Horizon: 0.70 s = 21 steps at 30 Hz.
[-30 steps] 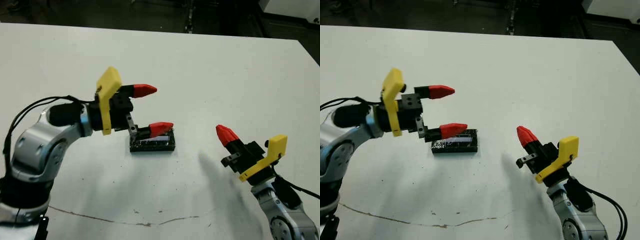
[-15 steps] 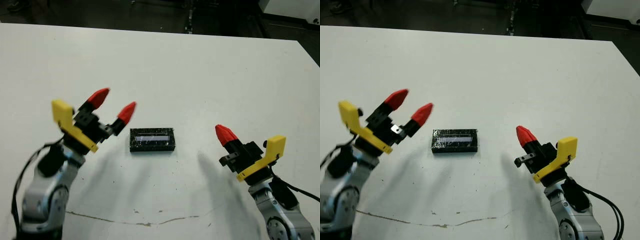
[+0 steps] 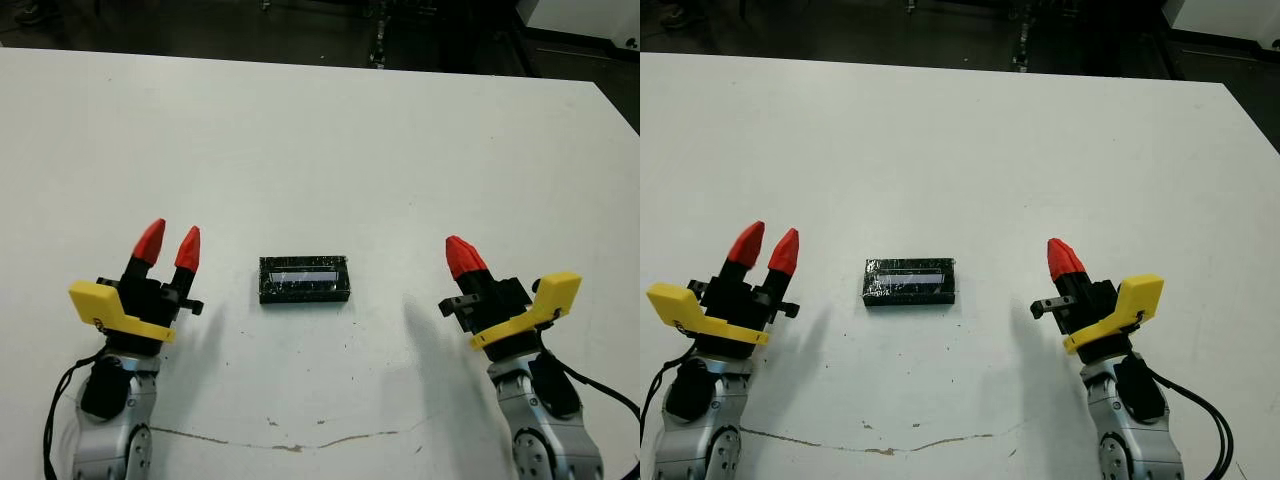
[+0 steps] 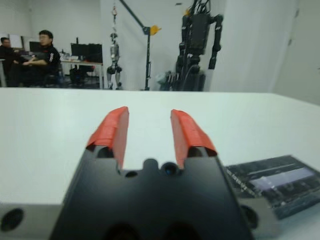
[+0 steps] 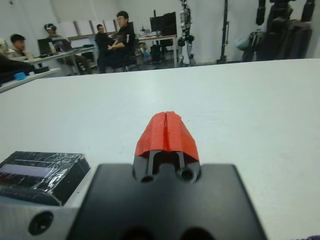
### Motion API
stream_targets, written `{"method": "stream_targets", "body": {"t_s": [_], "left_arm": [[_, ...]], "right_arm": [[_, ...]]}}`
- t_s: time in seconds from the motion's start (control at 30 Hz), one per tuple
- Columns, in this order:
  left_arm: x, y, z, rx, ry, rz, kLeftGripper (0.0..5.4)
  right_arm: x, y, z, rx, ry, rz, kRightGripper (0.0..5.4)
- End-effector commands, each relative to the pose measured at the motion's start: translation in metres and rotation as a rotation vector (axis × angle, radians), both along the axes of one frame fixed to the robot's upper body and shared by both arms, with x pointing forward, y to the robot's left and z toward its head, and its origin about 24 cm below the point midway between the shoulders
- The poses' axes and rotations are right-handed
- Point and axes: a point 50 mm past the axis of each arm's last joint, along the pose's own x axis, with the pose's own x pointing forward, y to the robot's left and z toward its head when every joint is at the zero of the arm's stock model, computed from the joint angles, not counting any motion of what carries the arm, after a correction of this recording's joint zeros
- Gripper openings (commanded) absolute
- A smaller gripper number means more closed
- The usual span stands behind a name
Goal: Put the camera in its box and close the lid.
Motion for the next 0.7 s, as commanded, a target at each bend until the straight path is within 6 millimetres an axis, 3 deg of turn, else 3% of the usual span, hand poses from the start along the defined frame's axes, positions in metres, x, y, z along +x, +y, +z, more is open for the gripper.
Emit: {"method": "stream_targets", "body": {"t_s": [0.03, 0.3, 0.7], "left_arm": [[0.0014, -0.0029, -0.0054, 0.007, 0.018, 0.023, 1.25], [0.0036, -0.0069, -0.0035, 0.009, 0.026, 0.023, 0.01], [0.0062, -0.0092, -0.0003, 0.004, 0.022, -0.015, 0.01]], "right_arm": [[-0.0011, -0.0018, -0.0033, -0.016, 0.007, -0.025, 0.00], [-0.0007, 0.0000, -0.0030, -0.028, 0.005, -0.021, 0.00], [0.0000, 0.0017, -0.0021, -0.032, 0.002, -0.008, 0.00]]}}
